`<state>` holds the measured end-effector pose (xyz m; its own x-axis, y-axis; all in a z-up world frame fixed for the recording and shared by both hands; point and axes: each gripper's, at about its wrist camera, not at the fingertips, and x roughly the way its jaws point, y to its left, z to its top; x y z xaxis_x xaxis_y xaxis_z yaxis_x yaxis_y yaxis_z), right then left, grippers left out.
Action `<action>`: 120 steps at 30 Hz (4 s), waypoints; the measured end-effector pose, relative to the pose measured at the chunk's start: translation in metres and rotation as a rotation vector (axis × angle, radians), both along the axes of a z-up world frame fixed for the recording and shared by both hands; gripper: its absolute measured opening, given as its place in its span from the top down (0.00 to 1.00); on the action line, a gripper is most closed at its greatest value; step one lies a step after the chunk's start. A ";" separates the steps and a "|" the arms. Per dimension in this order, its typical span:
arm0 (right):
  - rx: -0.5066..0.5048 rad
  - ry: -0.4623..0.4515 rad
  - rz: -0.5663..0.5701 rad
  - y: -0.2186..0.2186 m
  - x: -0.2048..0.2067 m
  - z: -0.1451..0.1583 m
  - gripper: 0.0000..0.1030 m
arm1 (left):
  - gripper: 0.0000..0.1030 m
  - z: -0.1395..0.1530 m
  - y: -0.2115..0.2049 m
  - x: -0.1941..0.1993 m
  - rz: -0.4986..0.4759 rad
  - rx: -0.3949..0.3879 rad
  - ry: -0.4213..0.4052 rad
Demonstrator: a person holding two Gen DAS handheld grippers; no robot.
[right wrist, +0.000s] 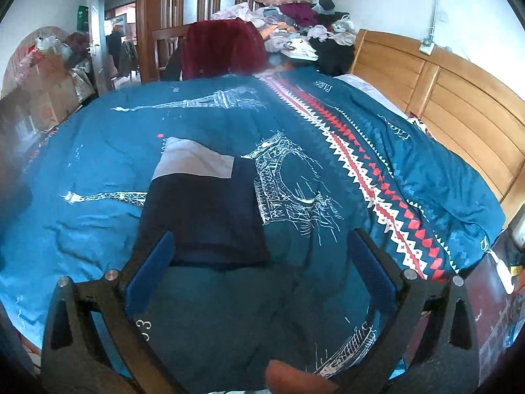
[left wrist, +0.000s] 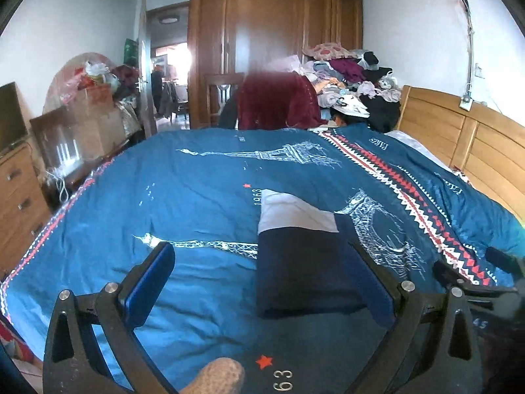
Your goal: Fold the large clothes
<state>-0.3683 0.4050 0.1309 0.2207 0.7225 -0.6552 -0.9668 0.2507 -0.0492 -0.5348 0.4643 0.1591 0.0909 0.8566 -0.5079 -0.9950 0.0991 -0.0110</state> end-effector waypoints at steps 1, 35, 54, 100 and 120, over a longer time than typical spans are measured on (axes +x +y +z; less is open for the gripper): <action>0.003 0.005 0.000 -0.003 0.001 0.000 0.00 | 0.00 0.001 -0.002 0.002 -0.003 -0.001 0.005; 0.041 0.092 0.046 -0.021 0.003 0.018 0.00 | 0.00 0.019 -0.018 0.020 -0.043 -0.008 0.052; 0.037 0.093 0.051 -0.022 0.001 0.019 0.00 | 0.00 0.018 -0.018 0.020 -0.046 -0.012 0.052; 0.077 0.130 0.034 -0.064 0.031 0.024 0.00 | 0.00 0.054 -0.030 0.067 -0.102 0.050 0.104; 0.020 0.103 0.057 -0.037 0.024 0.002 0.00 | 0.00 0.007 -0.016 0.033 -0.075 -0.051 0.104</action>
